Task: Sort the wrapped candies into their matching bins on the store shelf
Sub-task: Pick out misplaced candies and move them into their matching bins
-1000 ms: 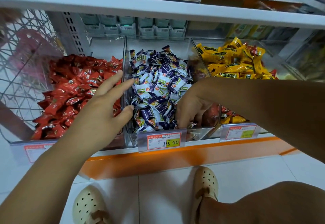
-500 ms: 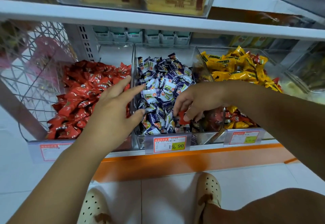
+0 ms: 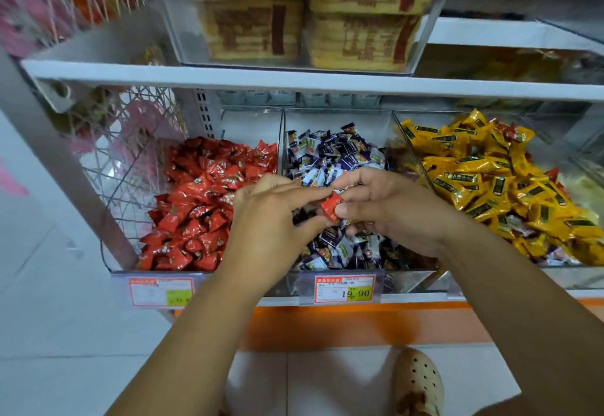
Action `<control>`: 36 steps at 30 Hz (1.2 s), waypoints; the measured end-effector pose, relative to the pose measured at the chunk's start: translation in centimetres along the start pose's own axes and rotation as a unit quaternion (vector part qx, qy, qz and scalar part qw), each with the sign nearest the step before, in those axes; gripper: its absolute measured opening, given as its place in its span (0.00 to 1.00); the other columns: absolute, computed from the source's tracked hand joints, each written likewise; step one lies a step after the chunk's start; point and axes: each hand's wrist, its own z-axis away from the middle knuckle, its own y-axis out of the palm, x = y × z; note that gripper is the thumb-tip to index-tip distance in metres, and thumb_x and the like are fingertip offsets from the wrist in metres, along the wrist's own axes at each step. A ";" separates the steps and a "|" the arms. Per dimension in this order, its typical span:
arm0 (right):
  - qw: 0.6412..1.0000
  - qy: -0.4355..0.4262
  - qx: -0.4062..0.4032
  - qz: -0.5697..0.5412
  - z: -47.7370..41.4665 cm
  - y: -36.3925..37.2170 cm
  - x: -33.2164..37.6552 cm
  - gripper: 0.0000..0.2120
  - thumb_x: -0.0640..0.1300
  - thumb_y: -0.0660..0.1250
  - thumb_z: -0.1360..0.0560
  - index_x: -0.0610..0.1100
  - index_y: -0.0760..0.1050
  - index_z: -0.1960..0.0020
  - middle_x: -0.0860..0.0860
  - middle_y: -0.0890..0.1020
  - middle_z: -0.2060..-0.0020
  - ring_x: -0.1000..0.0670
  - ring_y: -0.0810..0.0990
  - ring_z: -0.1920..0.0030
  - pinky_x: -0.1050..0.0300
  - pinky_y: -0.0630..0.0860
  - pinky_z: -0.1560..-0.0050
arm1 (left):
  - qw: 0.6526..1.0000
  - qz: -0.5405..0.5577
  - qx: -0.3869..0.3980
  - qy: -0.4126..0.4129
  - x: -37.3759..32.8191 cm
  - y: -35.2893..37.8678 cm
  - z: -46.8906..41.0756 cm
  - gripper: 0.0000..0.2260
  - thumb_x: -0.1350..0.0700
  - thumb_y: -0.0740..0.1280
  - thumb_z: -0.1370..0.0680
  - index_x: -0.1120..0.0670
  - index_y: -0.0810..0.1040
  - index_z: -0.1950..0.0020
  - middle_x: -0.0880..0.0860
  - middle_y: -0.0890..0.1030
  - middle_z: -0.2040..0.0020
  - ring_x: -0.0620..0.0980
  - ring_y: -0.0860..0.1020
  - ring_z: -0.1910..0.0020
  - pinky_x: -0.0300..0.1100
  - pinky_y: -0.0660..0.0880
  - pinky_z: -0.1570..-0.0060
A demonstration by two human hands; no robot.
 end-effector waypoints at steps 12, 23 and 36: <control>0.997 0.009 0.076 0.029 -1.6 0.4 1.0 0.16 0.34 0.68 0.25 0.41 0.72 0.39 0.43 0.84 0.54 0.50 0.81 0.59 0.60 0.78 0.61 | 1.000 -0.002 -0.021 0.008 1.1 -1.6 -0.1 0.12 0.41 0.68 0.28 0.42 0.82 0.48 0.38 0.80 0.50 0.45 0.75 0.47 0.52 0.71 0.45; 0.901 -0.073 0.029 0.426 -1.1 -0.7 0.1 0.04 0.49 0.69 0.25 0.56 0.82 0.52 0.63 0.80 0.48 0.64 0.76 0.47 0.64 0.72 0.43 | 0.979 -0.113 -0.026 -0.167 4.9 -5.5 -0.1 0.20 0.44 0.65 0.27 0.46 0.76 0.36 0.47 0.75 0.36 0.52 0.70 0.34 0.47 0.63 0.32; 0.739 0.026 0.053 0.671 -3.4 -0.4 -1.3 0.16 0.49 0.71 0.27 0.66 0.74 0.45 0.56 0.52 0.24 0.46 0.51 0.26 0.40 0.56 0.30 | 0.980 -0.016 0.153 -0.128 2.8 -2.8 0.4 0.32 0.50 0.69 0.25 0.36 0.59 0.26 0.33 0.57 0.28 0.36 0.54 0.27 0.35 0.50 0.29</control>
